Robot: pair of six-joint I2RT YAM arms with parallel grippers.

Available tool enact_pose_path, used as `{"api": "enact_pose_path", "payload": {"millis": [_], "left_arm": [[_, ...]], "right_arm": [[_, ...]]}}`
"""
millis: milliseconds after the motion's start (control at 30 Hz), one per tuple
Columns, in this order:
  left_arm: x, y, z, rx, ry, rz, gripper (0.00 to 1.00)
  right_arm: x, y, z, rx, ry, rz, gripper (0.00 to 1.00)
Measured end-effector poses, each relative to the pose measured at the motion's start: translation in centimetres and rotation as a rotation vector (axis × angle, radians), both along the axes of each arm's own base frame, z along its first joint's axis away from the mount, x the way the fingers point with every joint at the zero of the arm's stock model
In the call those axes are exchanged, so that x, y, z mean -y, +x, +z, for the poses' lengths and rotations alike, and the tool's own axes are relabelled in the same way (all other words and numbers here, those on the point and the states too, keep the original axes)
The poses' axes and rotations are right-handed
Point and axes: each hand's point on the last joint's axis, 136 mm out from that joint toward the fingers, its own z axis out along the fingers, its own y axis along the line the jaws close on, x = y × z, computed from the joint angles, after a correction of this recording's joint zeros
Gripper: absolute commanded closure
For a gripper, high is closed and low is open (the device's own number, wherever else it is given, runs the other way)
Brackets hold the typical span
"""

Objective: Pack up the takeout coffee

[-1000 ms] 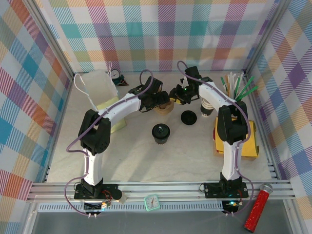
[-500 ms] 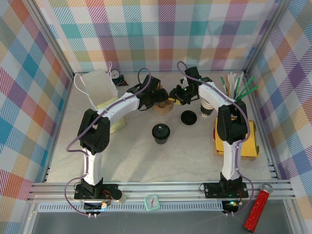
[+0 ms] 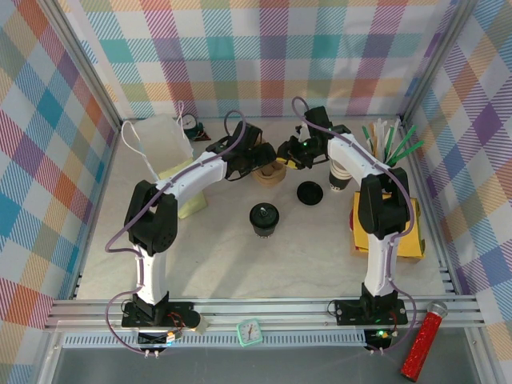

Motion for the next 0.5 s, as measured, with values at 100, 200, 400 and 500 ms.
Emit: {"api": "enact_pose_path", "payload": {"millis": [100, 200, 400, 500], "left_arm": [[0.0, 0.0, -0.1, -0.002, 0.002, 0.001, 0.22], [-0.2, -0.2, -0.5, -0.01, 0.008, 0.001, 0.22], [-0.3, -0.4, -0.9, -0.023, 0.015, 0.001, 0.22], [-0.3, -0.5, -0.9, -0.023, 0.013, -0.001, 0.22]], "right_arm": [[0.1, 0.0, -0.2, -0.004, -0.005, -0.004, 0.58], [0.5, -0.1, -0.8, -0.005, -0.028, -0.014, 0.57], [1.0, 0.1, -1.3, 0.001, -0.063, -0.031, 0.57], [1.2, 0.1, -1.6, -0.001, -0.074, -0.034, 0.56]]}}
